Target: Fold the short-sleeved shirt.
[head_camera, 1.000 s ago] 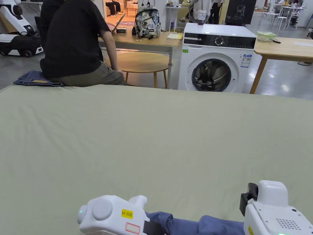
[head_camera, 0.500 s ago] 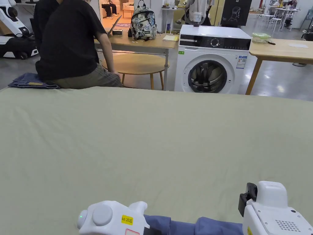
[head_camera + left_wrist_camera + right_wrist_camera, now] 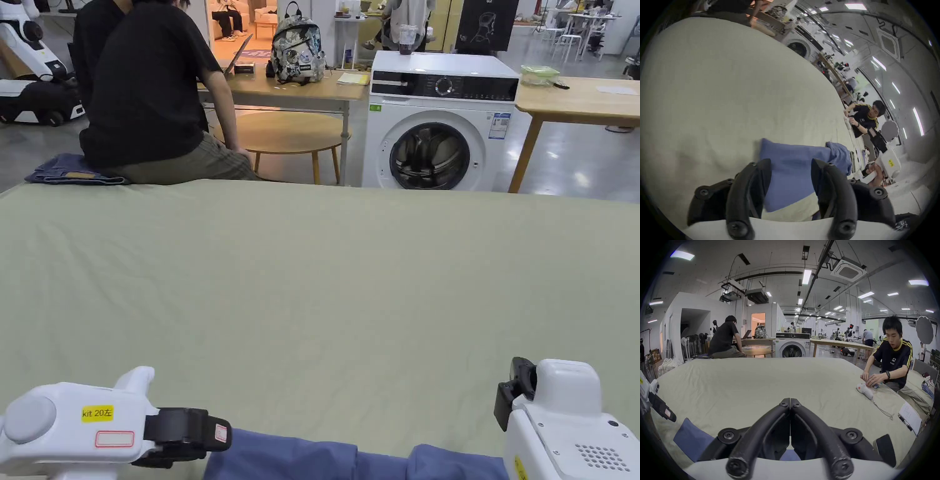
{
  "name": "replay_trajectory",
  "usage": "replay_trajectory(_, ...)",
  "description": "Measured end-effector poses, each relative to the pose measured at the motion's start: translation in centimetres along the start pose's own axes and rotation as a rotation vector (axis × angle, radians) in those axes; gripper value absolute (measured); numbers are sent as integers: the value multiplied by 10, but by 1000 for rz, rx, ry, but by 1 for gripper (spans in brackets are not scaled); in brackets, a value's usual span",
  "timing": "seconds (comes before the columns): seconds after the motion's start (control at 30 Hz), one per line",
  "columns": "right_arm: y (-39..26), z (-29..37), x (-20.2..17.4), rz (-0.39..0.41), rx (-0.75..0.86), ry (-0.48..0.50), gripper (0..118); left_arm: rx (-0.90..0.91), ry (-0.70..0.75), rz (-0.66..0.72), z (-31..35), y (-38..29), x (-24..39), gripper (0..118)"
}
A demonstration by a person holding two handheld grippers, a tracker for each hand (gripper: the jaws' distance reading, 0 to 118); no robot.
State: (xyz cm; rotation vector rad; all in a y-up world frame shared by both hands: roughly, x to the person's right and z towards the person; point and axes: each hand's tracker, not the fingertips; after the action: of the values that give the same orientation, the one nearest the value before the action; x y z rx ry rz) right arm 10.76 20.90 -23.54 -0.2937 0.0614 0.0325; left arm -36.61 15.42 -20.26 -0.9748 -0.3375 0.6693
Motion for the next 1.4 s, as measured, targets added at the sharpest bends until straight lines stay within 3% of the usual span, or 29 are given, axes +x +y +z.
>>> replay_trajectory(0.07, -1, -1, -2, 0, -7, 5, 0, -18, 20, 56, -4, -8, -14, 61)
replay_trajectory(0.23, -5, -3, -7, -2, -21, 13, 0, -122, -88, 160, -33, -27, -36, 61)
replay_trajectory(0.33, -7, -3, -10, 0, -27, 16, 0, -75, -242, 192, -49, -30, -49, 58)
replay_trajectory(0.43, -8, -3, -11, 1, -32, 16, 0, -111, -341, 257, -64, -36, -50, 16)
replay_trajectory(0.5, -8, -3, -11, 1, -34, 15, 0, -112, -294, 237, -71, -38, -46, 7)
replay_trajectory(0.53, -8, -3, -11, 2, -35, 12, 0, -103, -229, 195, -72, -38, -47, 6)
replay_trajectory(0.63, -7, -3, -9, 3, -37, 8, 0, -81, -263, 255, -67, -39, -51, 3)
replay_trajectory(1.0, -5, -4, -7, 23, -37, 2, 0, 5, -214, 123, -9, -10, -34, 2)
replay_trajectory(1.33, -3, -7, -19, 21, -31, 35, 0, 95, 46, 44, 75, 14, -31, 2)
replay_trajectory(1.4, -3, -8, -22, 22, -30, 40, 0, 92, 57, 40, 75, 5, -4, 2)
